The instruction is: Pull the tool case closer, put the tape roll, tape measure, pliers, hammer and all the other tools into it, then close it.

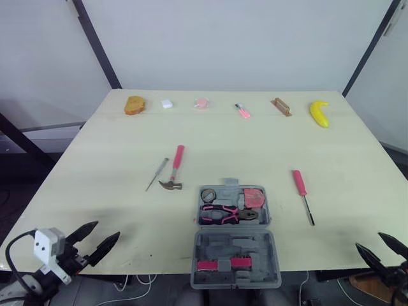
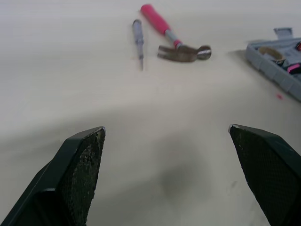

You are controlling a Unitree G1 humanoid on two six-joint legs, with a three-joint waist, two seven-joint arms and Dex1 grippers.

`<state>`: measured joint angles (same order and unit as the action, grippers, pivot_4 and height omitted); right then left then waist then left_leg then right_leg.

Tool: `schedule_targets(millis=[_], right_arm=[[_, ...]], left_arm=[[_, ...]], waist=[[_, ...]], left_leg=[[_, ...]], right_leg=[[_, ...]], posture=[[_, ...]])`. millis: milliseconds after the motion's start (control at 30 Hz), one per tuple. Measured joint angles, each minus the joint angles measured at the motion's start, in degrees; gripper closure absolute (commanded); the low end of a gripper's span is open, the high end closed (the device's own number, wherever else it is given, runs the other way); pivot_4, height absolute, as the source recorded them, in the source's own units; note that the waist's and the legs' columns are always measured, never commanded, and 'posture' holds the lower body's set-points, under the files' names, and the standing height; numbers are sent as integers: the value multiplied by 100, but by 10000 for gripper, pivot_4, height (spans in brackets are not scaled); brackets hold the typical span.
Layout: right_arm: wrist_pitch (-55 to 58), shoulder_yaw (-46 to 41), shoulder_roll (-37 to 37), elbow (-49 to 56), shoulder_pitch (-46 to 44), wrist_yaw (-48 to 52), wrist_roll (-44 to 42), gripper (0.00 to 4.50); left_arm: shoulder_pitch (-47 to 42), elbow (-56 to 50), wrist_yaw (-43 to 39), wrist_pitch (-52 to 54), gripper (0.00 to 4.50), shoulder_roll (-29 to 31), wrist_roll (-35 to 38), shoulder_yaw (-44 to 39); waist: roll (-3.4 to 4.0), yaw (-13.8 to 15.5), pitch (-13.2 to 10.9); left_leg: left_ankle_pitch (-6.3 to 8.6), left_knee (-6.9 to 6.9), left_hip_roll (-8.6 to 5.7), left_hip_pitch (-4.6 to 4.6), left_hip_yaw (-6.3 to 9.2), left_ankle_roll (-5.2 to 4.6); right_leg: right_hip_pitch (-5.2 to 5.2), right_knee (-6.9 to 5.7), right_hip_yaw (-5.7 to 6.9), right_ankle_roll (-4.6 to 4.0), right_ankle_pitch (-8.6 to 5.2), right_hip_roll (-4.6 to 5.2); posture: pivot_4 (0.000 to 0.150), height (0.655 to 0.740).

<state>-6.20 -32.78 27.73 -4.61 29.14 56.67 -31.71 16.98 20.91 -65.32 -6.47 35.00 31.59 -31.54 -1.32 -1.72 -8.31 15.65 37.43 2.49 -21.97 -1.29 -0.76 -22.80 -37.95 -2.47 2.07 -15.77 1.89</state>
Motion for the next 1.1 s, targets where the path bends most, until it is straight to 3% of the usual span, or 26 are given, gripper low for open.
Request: schedule_targets(millis=[400,700,767,800,833,1033,1067,1100], right_arm=[[276,387,393,135,-58,167,216,596],[515,1351,953,631,-895,491,545,596],[529,1671,978,607,-1255,543,715,0],[582,1927,982,575,-1554,581,816,5637],[599,2181,979,589,-1840,618,905,7871],[755,3169,891,577,-2668,696,1280,39011],[803,3278,868,575,-2751,690,1334,43704],[846,3494,840,574,-2909,687,1458,44459]], left_arm=[[-195,-286,-555,-221,0,264,-232,483],[-795,-639,-931,-261,0,520,-669,1360],[-909,-651,-977,-251,5100,527,-740,1550],[-1029,-662,-1035,-253,8048,529,-807,1709],[-1167,-688,-1095,-258,11902,524,-883,1892],[-1627,-537,-1334,-412,42190,501,-1189,2511],[-1694,-489,-1357,-426,45000,473,-1227,2576],[-1820,-412,-1383,-454,45000,418,-1262,2735]], waist=[[0,38,1],[1,101,0],[3,95,-2],[4,86,-3],[6,83,-4],[8,134,-5],[8,135,-5],[8,129,-6]], left_leg=[[0,-1,8,10,-3,0],[0,-1,-14,5,4,0],[0,-1,-13,7,2,0],[0,0,-13,10,0,0],[0,4,-14,10,0,0],[0,7,-15,-7,8,0],[0,7,-15,-9,9,0],[0,7,-15,-11,11,0]], right_leg=[[10,-1,-3,-1,1,1],[10,-1,3,19,12,-7],[10,-2,1,19,13,-8],[10,-4,-2,20,14,-10],[10,-8,-3,19,15,-13],[8,-6,13,18,14,-18],[8,-4,13,19,14,-18],[5,-3,12,19,14,-18]], posture=[[1500,7400],[1500,7400],[1500,7400],[1500,7400],[1500,7400],[1500,7400],[1500,7400],[1500,7400]])
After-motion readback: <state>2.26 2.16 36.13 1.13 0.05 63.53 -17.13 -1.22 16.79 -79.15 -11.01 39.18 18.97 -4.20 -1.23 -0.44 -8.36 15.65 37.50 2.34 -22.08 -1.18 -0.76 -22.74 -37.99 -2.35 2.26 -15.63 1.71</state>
